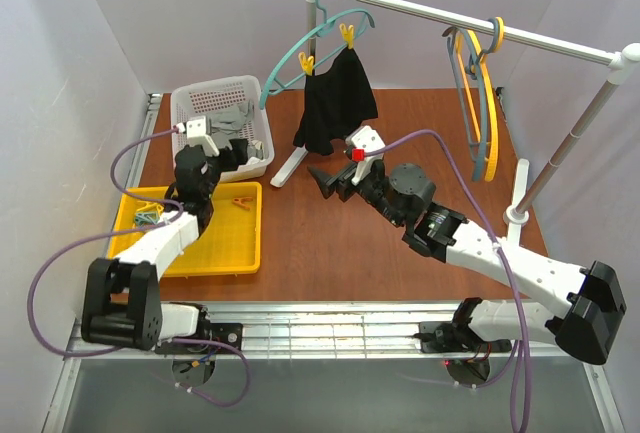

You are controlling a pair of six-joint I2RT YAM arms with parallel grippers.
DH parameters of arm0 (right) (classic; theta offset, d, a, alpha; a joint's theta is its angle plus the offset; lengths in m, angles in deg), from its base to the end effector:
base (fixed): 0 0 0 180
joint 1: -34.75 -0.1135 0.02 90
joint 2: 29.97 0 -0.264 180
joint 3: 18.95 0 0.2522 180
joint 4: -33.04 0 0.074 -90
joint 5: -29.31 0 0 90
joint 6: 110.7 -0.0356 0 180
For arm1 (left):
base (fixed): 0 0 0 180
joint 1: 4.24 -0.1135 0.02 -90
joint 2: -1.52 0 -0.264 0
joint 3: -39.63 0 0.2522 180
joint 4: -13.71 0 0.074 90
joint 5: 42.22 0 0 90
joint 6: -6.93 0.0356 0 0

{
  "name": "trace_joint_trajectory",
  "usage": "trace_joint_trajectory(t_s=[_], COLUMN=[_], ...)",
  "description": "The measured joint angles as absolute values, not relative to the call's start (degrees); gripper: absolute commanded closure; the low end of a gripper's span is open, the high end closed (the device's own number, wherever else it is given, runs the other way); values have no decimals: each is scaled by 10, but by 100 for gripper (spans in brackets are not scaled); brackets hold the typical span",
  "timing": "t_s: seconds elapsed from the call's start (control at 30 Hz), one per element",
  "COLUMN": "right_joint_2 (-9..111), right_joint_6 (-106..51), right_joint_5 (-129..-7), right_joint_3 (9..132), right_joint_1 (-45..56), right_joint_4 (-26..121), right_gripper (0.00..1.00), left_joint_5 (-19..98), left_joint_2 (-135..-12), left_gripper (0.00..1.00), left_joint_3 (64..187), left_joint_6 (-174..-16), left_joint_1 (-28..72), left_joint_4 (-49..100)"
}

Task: Clip the underwear to the hanger
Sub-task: Pick up the underwear from the bin.

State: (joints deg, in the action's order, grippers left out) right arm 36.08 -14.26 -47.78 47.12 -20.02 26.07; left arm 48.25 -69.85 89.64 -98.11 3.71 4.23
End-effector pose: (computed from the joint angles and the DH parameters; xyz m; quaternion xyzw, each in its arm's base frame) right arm 0.1639 0.2183 0.3681 -0.2628 0.6096 0.2367 0.7094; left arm 0.2752 -0.0381 0.2492 -0.0506 0.7748 -0.1225 0.6181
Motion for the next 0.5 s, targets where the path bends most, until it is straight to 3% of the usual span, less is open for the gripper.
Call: trace_joint_trajectory(t_s=[0.2, 0.5], right_joint_2=[352, 292], right_joint_6=[-142, -142], right_joint_5=[-440, -403], right_joint_3=[450, 378], right_joint_1=[-200, -194], right_joint_4=[271, 270], right_gripper=[1, 1], left_joint_5=[449, 489], left_joint_2=[-777, -1058], left_gripper=[6, 10], left_joint_3=[934, 1247], left_joint_6=[-959, -923], left_joint_1=[36, -3], left_joint_4=[-25, 70])
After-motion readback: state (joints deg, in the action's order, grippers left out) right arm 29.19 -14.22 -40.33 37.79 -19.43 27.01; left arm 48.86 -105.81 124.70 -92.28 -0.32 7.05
